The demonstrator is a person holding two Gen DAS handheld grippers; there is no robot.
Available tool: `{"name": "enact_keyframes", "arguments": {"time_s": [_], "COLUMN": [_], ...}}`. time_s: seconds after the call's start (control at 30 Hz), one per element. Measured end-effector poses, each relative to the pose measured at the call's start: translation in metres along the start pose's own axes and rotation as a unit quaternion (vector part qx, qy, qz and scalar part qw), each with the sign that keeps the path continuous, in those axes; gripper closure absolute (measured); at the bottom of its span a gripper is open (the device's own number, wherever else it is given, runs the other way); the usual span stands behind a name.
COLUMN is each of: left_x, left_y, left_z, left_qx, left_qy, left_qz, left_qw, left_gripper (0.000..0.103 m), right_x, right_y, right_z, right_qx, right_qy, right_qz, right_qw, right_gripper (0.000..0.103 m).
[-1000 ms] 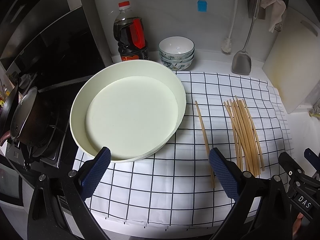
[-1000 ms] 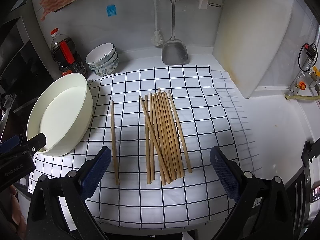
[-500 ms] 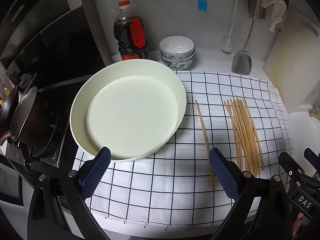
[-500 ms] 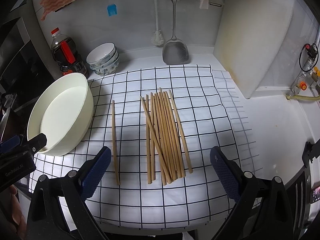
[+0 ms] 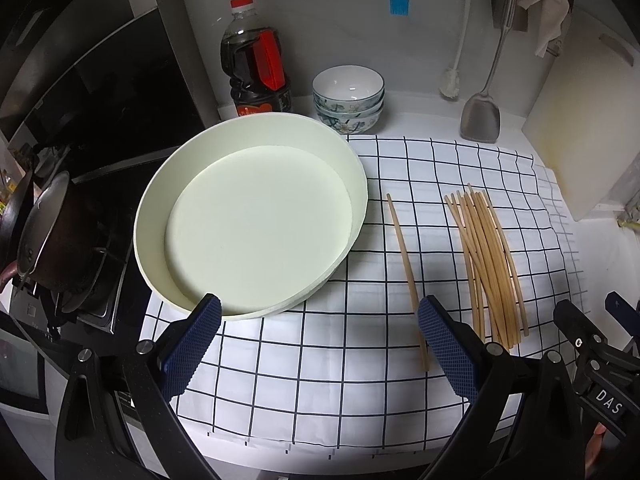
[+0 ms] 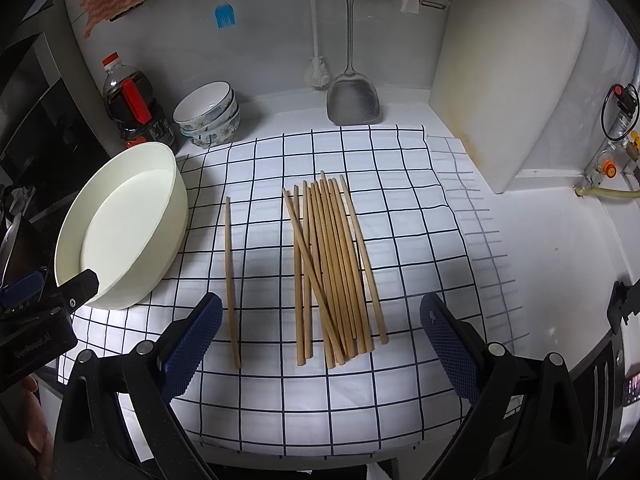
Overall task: Organize utensils
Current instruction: 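Grasp the loose wooden chopstick with the left gripper while the right gripper grasps one from the bundle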
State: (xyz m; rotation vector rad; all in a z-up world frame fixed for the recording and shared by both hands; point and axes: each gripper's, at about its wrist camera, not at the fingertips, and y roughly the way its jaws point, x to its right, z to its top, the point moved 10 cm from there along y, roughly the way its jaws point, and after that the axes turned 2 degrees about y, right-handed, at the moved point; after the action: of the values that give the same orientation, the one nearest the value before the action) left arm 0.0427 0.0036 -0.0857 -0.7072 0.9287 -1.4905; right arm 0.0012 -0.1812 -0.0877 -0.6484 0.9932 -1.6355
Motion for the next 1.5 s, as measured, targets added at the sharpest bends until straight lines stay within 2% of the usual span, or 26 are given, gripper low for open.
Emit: {"name": "enact_keyframes", "arguments": {"time_s": [0.23, 0.43, 0.6, 0.77, 0.93, 1.03, 1.13, 1.4, 1.5], "left_x": [0.012, 0.037, 0.055, 0.078, 0.094, 0.1, 0.102, 0.096, 0.097], "left_y": [0.008, 0.024, 0.048, 0.067, 0.088, 0.097, 0.103, 0.124, 0.128], "left_z": [-0.006, -0.009, -0.019, -0.024, -0.029, -0.027, -0.029, -0.034, -0.033], "left_qx": [-0.008, -0.001, -0.022, -0.022, -0.03, -0.022, -0.018, -0.023, -0.02], "left_qy": [0.007, 0.041, 0.038, 0.03, 0.03, 0.032, 0.028, -0.007, -0.007], "left_qz": [-0.019, -0.024, -0.038, -0.066, -0.064, -0.054, -0.052, -0.044, -0.037], "left_qw": [0.9998, 0.9989, 0.9983, 0.9971, 0.997, 0.9978, 0.9981, 0.9987, 0.9991], "left_gripper": [0.006, 0.006, 0.006, 0.006, 0.006, 0.006, 0.006, 0.006, 0.006], "right_x": [0.008, 0.032, 0.051, 0.069, 0.085, 0.089, 0.091, 0.094, 0.094], "right_y": [0.007, 0.023, 0.046, 0.074, 0.097, 0.111, 0.122, 0.138, 0.142], "right_z": [-0.002, -0.006, -0.011, -0.014, -0.013, -0.009, -0.007, -0.008, -0.009], "right_qx": [0.0, 0.0, 0.0, -0.002, 0.007, 0.011, 0.012, 0.011, 0.007], "right_qy": [-0.002, 0.011, -0.006, -0.041, -0.035, -0.041, -0.06, -0.085, -0.089], "right_qz": [0.014, 0.039, 0.026, -0.004, -0.007, -0.006, -0.026, -0.045, -0.042], "right_qw": [1.0, 0.999, 1.0, 0.999, 0.999, 0.999, 0.998, 0.995, 0.995], "right_gripper": [0.008, 0.008, 0.008, 0.009, 0.009, 0.009, 0.009, 0.009, 0.009]}}
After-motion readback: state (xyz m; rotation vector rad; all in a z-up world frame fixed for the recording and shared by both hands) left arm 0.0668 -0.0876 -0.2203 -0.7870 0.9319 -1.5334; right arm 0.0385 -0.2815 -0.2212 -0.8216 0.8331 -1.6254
